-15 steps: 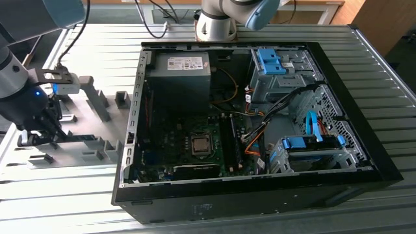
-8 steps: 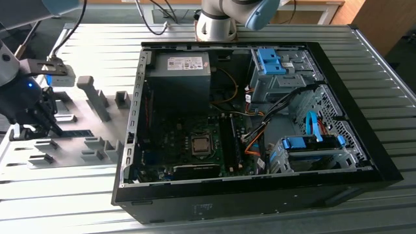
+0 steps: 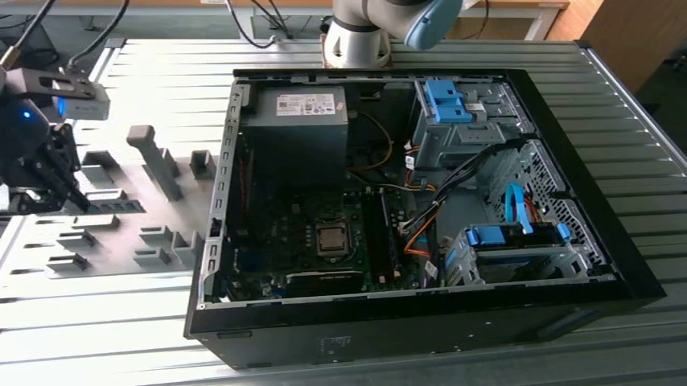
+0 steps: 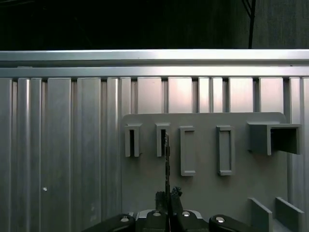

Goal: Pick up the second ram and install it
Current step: 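Pick up the second ram and move it above second insertion slot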

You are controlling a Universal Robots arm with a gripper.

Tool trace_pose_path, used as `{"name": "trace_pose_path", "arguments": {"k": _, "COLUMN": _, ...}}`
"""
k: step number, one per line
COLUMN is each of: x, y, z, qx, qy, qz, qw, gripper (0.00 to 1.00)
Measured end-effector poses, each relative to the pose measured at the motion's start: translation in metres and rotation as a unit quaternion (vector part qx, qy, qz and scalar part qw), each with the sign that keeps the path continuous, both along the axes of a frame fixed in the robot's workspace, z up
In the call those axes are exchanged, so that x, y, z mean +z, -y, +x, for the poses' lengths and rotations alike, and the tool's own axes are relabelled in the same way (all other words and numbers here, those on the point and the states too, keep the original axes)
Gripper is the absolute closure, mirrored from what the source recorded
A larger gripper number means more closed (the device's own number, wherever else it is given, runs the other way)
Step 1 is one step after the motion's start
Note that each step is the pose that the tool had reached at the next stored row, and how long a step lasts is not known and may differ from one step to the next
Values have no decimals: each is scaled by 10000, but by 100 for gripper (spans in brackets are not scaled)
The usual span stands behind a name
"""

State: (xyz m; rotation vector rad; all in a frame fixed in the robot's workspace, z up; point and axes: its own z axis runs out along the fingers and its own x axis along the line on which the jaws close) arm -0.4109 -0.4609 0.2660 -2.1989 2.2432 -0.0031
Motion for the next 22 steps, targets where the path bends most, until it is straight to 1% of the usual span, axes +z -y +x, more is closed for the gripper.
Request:
{"name": "trace_pose_path", "arguments": {"k": 8, "x": 360, "y": 0, "z": 0, "qx": 0, "qy": 1, "qz": 1, "qw": 10000, "gripper": 86}}
{"name": "trace_pose_path", "arguments": {"k": 14, "x": 587, "y": 0, "z": -4, "qx": 0, "qy": 0, "qz": 0, "qw": 10000, "gripper": 86}}
{"name": "trace_pose_path", "arguments": {"k": 15, "x": 611, "y": -1, "z": -4, "qx": 0, "qy": 0, "qz": 0, "qw": 10000, "gripper": 86}}
{"name": "trace_pose_path", "arguments": {"k": 17, "x": 631, "y": -1, "z": -4, "qx": 0, "qy": 0, "qz": 0, "qw": 10000, "gripper": 86}}
{"name": "trace_pose_path", "arguments": {"k": 22, "x": 639, "y": -1, "z": -4, "qx": 0, "qy": 1, "qz": 0, "qw": 10000, "gripper": 86}}
